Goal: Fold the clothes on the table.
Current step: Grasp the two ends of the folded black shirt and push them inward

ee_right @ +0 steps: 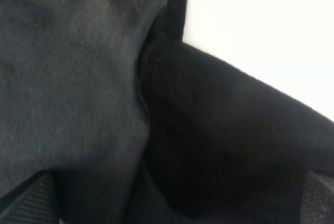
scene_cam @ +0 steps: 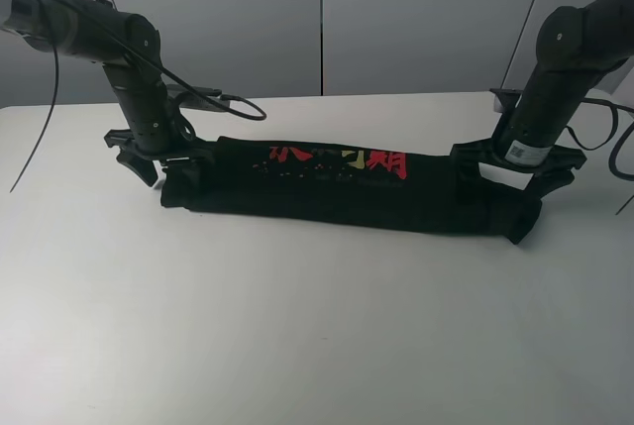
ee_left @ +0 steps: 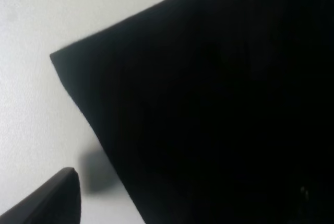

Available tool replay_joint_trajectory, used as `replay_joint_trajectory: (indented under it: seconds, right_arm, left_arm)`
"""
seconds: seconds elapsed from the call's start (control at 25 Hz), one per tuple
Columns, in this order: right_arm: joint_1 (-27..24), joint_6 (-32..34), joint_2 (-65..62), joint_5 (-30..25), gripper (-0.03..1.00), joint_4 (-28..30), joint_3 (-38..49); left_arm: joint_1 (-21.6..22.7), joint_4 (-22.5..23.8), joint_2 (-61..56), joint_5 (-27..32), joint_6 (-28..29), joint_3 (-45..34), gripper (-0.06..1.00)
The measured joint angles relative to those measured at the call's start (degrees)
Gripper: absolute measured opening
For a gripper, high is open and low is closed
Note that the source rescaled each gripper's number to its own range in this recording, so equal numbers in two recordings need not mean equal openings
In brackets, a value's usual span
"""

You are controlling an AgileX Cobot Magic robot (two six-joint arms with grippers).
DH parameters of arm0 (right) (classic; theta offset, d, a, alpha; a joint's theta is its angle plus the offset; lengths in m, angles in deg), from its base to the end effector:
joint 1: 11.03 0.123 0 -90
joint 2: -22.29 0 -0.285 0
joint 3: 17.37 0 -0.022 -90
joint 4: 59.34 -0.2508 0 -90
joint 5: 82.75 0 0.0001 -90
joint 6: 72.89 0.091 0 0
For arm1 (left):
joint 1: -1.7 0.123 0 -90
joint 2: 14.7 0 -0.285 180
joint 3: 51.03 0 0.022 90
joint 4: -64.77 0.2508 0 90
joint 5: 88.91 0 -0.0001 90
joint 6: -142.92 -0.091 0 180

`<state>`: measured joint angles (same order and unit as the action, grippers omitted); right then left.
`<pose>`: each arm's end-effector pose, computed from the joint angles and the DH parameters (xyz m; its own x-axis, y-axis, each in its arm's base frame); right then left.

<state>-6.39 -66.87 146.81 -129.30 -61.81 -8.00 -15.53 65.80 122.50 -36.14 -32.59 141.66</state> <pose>0.3553 0.0317 0.1088 -0.9985 0.0537 0.0114 0.0540 0.9981 0.0300 0.4134 -0.1269 0.1018 -0.9718 0.2308 -0.0484 0.2305 0.9730 0.0111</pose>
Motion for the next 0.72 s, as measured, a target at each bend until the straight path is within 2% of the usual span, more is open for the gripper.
replay_joint_trajectory:
  seconds: [0.36,0.72]
  right_arm:
    - [0.25,0.35,2.23,0.94,1.00,-1.98,-0.45]
    - [3.94,0.35,2.93,2.26,1.00,-1.63,-0.90]
  left_arm:
    - [0.00,0.00,0.00,-0.18,-0.12,0.00,1.00]
    - [0.00,0.00,0.05,-0.63,-0.12,0.00,1.00]
